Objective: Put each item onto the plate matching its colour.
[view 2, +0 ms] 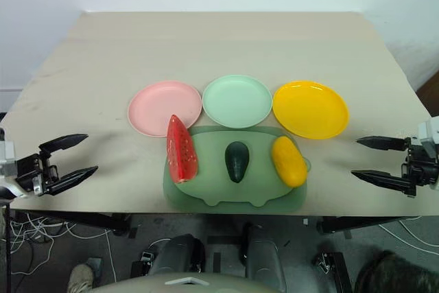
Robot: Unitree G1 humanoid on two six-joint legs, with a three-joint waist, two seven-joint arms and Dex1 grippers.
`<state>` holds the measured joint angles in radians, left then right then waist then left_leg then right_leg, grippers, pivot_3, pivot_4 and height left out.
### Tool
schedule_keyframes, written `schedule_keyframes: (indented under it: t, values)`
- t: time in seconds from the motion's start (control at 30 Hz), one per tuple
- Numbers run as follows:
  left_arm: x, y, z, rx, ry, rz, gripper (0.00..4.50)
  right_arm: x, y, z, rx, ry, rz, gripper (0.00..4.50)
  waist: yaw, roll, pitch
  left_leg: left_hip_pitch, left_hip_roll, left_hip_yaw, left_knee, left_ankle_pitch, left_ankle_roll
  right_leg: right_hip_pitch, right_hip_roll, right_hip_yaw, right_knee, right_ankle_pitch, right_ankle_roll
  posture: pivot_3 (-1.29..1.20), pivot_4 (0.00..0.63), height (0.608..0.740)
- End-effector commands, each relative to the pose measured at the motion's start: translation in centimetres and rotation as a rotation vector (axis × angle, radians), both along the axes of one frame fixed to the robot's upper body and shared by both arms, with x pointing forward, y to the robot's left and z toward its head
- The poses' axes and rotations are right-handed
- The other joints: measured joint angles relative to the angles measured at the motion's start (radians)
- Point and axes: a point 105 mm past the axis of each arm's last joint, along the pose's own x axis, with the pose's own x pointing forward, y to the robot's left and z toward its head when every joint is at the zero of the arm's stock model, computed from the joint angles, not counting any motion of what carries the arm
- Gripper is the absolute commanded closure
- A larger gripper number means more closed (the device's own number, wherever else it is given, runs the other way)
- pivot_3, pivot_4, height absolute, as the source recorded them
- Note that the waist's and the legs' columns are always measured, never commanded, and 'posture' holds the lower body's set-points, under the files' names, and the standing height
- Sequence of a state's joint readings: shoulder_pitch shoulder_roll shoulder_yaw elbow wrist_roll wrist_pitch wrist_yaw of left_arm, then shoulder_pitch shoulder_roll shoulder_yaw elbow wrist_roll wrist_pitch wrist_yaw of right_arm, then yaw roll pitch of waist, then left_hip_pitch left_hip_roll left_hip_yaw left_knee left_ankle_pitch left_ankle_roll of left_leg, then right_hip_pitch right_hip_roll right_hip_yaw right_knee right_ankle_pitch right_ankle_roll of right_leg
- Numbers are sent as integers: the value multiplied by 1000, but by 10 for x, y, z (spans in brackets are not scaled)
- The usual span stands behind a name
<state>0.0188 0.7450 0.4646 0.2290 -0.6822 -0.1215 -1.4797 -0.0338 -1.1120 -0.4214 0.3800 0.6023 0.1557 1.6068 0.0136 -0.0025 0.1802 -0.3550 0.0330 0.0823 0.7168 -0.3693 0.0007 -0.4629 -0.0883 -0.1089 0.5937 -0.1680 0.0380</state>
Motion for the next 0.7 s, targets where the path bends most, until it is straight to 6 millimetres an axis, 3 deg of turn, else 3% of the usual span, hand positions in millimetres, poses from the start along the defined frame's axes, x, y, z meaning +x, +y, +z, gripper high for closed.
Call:
schedule_keyframes:
  t: [0.03, 0.7]
  values:
    - [-3, 3, 14, 12, -95, 14, 15, -10, -4, 10, 19, -35, -20, 0, 4, 0, 0, 0, 0, 0, 0, 0, 0, 0, 0, 0, 0, 0, 0, 0, 150, 733]
    - [1, -5, 15, 17, -93, -24, 15, -6, 25, 22, 5, -59, 69, 0, -1, 0, 0, 0, 0, 0, 0, 0, 0, 0, 0, 1, 0, 0, 0, 0, 150, 733]
